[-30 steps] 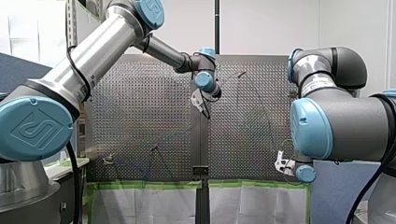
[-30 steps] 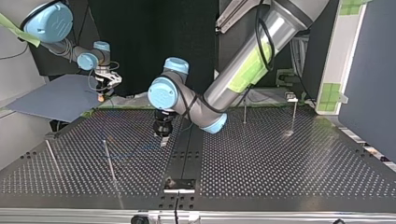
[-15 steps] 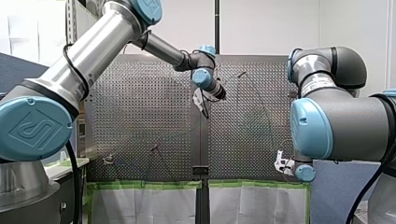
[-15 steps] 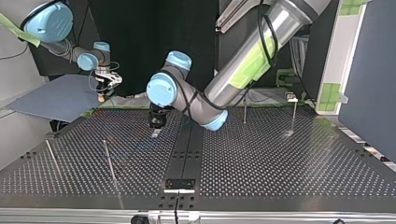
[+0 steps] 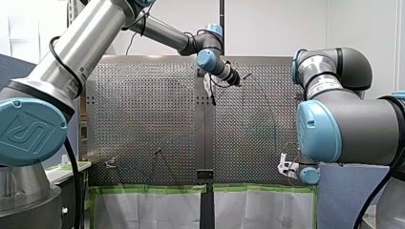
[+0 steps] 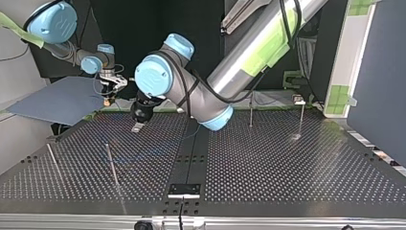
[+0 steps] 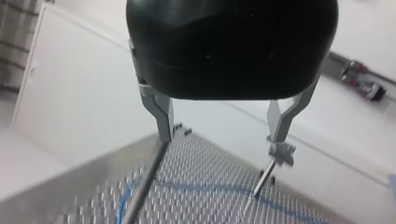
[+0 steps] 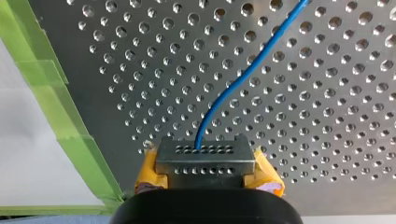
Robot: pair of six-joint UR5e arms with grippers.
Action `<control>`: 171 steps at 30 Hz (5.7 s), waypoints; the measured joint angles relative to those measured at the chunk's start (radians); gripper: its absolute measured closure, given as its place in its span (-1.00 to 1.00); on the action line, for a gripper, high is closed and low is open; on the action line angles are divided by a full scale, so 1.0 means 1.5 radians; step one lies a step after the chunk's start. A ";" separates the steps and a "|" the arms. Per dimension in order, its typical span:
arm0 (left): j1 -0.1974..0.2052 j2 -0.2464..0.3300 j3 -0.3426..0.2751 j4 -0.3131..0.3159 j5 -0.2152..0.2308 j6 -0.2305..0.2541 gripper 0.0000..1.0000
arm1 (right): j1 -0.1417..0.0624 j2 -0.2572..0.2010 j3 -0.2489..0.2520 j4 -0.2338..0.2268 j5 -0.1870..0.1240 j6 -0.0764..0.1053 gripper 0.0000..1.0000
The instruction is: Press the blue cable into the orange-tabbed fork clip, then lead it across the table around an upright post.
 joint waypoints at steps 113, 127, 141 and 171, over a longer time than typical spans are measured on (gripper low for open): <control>-0.024 -0.030 0.135 -0.165 -0.239 0.187 -0.99 | 0.002 0.000 -0.005 0.012 0.000 -0.008 1.00; -0.030 -0.021 0.133 -0.165 -0.246 0.213 -0.99 | 0.003 0.000 -0.005 0.012 -0.002 -0.007 1.00; -0.034 0.057 0.061 -0.102 -0.193 0.212 -0.99 | 0.005 0.000 -0.005 0.012 -0.002 -0.008 1.00; -0.044 0.223 -0.105 0.064 -0.172 0.169 -0.99 | 0.017 -0.001 -0.007 0.013 -0.002 -0.009 1.00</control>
